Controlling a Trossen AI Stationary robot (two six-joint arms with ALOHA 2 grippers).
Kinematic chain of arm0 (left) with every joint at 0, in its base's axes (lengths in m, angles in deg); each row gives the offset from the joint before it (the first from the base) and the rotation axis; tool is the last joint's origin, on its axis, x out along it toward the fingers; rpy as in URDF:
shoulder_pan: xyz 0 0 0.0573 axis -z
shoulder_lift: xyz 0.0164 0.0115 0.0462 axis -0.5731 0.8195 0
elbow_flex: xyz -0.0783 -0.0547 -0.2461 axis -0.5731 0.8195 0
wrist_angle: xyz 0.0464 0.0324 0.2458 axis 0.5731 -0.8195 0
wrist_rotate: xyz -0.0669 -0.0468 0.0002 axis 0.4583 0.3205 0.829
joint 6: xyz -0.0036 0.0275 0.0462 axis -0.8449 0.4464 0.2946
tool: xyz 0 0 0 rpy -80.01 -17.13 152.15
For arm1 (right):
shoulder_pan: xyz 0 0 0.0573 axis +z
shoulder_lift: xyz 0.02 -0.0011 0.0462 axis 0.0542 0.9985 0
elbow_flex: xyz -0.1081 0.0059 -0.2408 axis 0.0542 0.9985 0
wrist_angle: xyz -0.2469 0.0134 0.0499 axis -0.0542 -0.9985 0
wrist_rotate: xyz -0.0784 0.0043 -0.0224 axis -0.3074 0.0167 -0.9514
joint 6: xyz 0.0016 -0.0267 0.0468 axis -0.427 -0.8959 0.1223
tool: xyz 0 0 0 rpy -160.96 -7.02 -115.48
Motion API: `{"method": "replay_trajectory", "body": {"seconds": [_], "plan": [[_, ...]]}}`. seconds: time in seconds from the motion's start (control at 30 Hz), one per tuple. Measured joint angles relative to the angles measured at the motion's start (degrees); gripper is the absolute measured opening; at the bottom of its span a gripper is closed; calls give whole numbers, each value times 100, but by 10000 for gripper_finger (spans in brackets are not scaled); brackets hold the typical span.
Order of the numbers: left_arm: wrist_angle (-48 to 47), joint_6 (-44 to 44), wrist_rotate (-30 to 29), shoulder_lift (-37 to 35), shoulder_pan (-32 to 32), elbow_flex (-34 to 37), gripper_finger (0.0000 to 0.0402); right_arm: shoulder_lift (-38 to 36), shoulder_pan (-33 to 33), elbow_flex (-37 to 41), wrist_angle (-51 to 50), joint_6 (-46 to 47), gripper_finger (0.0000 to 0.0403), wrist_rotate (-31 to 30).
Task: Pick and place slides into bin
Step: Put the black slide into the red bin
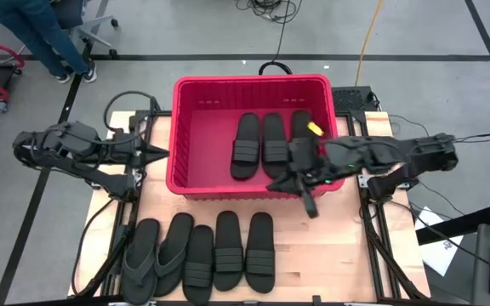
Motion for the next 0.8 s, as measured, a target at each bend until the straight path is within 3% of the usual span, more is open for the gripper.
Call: {"method": "replay_trajectory", "body": {"seconds": [0.2,0.37,0.57,0.8], "plan": [[855,-602,799,583,136,0,18,-623,508,516,31,-338,1,-550],[2148,-720,904,1221,387,-17,2,-1318,654,1246,90,-515,1,-592],[3215,-1569,916,2043,569,-208,1,-2176,682,2461,895,-162,1,20],[3224,-2247,854,3370,595,-649,1,-2904,697,3849,1787,692,2,416]]}}
